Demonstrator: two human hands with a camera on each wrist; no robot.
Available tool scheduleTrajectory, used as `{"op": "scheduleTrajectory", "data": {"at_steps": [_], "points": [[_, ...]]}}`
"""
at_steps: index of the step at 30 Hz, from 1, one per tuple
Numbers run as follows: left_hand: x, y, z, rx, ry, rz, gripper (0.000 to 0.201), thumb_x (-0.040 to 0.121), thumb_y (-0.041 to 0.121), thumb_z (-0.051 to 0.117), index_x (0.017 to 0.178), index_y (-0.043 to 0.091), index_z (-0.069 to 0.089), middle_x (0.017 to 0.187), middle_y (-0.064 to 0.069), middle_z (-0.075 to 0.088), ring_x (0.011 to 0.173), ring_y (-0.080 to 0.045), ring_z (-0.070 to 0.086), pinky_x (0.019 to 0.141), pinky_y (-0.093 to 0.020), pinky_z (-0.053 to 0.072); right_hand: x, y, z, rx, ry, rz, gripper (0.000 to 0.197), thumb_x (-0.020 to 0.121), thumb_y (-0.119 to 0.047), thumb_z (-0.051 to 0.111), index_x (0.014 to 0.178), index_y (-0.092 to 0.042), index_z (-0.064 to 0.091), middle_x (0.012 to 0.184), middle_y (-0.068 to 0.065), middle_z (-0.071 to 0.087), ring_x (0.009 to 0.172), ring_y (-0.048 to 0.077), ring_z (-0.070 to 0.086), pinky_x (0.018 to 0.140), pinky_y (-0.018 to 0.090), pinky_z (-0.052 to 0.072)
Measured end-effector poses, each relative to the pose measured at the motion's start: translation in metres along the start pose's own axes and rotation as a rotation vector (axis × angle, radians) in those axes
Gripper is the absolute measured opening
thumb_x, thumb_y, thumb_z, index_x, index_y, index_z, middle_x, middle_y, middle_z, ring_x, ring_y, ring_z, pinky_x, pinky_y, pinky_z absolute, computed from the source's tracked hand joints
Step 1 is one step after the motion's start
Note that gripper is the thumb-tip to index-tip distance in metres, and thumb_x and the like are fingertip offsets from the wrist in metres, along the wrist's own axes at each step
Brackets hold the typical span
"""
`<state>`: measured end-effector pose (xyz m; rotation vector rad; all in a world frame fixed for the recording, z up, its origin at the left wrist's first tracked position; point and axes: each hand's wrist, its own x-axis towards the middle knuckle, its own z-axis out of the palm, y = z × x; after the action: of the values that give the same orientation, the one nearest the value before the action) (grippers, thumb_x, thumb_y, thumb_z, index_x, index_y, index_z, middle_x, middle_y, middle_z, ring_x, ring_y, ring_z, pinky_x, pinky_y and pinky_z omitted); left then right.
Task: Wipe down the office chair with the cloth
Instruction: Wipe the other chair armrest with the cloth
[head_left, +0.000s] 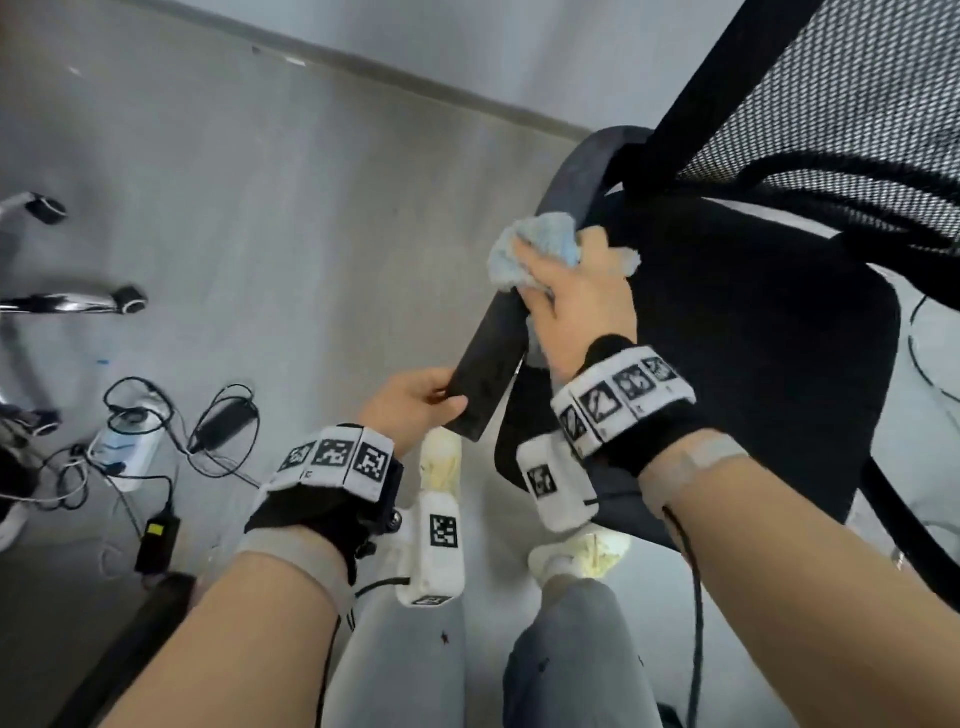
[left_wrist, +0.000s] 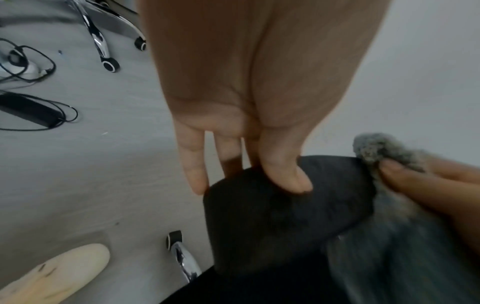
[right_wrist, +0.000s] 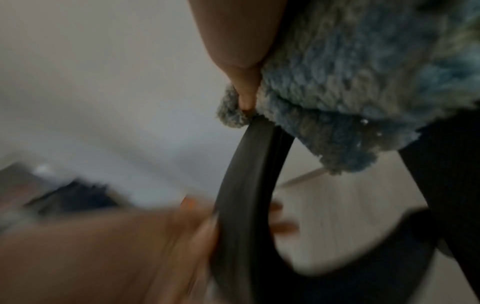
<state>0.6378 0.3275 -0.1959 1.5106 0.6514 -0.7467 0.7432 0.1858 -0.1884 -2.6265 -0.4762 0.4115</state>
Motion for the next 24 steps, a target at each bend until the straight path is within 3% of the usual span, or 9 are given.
{"op": "scheduleTrajectory", "data": {"at_steps": [3, 5, 7, 9, 11, 13, 16, 20, 24], "points": [[0.009, -0.009, -0.009, 0.038, -0.131, -0.004, 0.039, 0.086, -0.007, 0.052, 0.123, 0.005, 0.051, 0.105, -0.003, 0.060, 0.082, 0.003, 0.061, 0.084, -0.015, 0.048, -0.039, -0.004, 0.008, -0.090, -0.108, -0.341, 0.041, 0.079, -0.029, 0.042, 0.115, -0.029, 0.062, 0.093, 0.017, 0.056, 0.074, 0.036, 0.055, 0.061, 0.040, 0.048], [0.010, -0.011, -0.013, 0.033, -0.165, -0.023, 0.029, 0.084, -0.005, 0.055, 0.110, 0.008, 0.057, 0.086, 0.004, 0.068, 0.078, 0.002, 0.062, 0.084, -0.021, 0.049, -0.028, -0.001, 0.001, -0.144, -0.138, -0.407, 0.039, 0.080, -0.030, 0.044, 0.115, -0.031, 0.062, 0.091, 0.016, 0.057, 0.072, 0.035, 0.056, 0.059, 0.038, 0.047], [0.010, -0.008, -0.016, 0.033, -0.155, -0.039, 0.020, 0.082, -0.001, 0.057, 0.096, 0.013, 0.061, 0.072, 0.013, 0.069, 0.073, 0.000, 0.062, 0.082, -0.023, 0.048, -0.002, -0.003, -0.011, -0.180, -0.146, -0.284, 0.037, 0.089, -0.031, 0.046, 0.125, -0.035, 0.051, 0.108, 0.017, 0.051, 0.087, 0.036, 0.053, 0.067, 0.041, 0.047], [0.011, 0.000, -0.017, 0.031, -0.173, -0.055, 0.017, 0.082, 0.003, 0.058, 0.090, 0.017, 0.061, 0.079, 0.005, 0.067, 0.083, -0.013, 0.058, 0.086, -0.031, 0.043, 0.027, 0.001, -0.022, -0.170, -0.126, -0.039, 0.039, 0.095, -0.039, 0.040, 0.134, -0.041, 0.037, 0.125, 0.014, 0.040, 0.102, 0.035, 0.049, 0.080, 0.043, 0.044], [0.011, 0.006, -0.018, 0.027, -0.217, -0.088, 0.018, 0.085, 0.002, 0.056, 0.090, 0.019, 0.060, 0.087, -0.004, 0.061, 0.091, -0.019, 0.052, 0.092, -0.037, 0.039, 0.051, 0.009, -0.030, -0.114, -0.077, 0.212, 0.040, 0.096, -0.046, 0.032, 0.136, -0.043, 0.031, 0.130, 0.015, 0.040, 0.107, 0.039, 0.050, 0.087, 0.044, 0.041], [0.013, 0.008, -0.018, 0.028, -0.224, -0.128, 0.024, 0.091, 0.002, 0.050, 0.090, 0.024, 0.059, 0.088, 0.000, 0.061, 0.091, -0.015, 0.054, 0.097, -0.036, 0.040, 0.064, 0.017, -0.035, -0.051, -0.035, 0.385, 0.043, 0.095, -0.051, 0.027, 0.138, -0.045, 0.025, 0.128, 0.017, 0.047, 0.109, 0.040, 0.051, 0.087, 0.044, 0.041], [0.012, 0.008, -0.019, 0.033, -0.204, -0.146, 0.026, 0.093, 0.002, 0.046, 0.092, 0.025, 0.059, 0.088, 0.001, 0.062, 0.088, -0.011, 0.057, 0.091, -0.028, 0.044, 0.053, 0.018, -0.032, -0.028, -0.087, 0.415, 0.049, 0.095, -0.053, 0.025, 0.142, -0.043, 0.015, 0.122, 0.019, 0.052, 0.106, 0.039, 0.053, 0.081, 0.041, 0.041], [0.010, 0.004, -0.017, -0.020, -0.195, -0.180, 0.026, 0.093, 0.000, 0.046, 0.109, 0.017, 0.057, 0.095, -0.005, 0.063, 0.099, -0.019, 0.058, 0.101, -0.040, 0.042, 0.033, 0.011, -0.029, -0.100, -0.178, 0.315, 0.050, 0.096, -0.047, 0.026, 0.143, -0.042, 0.008, 0.119, 0.017, 0.053, 0.099, 0.036, 0.055, 0.070, 0.035, 0.034], [0.011, 0.002, -0.017, -0.065, -0.199, -0.202, 0.030, 0.094, 0.000, 0.043, 0.110, 0.023, 0.055, 0.096, 0.000, 0.064, 0.100, -0.019, 0.058, 0.101, -0.040, 0.043, 0.069, 0.012, -0.037, -0.093, -0.105, 0.411, 0.047, 0.098, -0.043, 0.028, 0.143, -0.039, 0.015, 0.125, 0.021, 0.051, 0.109, 0.040, 0.052, 0.081, 0.041, 0.042]]}}
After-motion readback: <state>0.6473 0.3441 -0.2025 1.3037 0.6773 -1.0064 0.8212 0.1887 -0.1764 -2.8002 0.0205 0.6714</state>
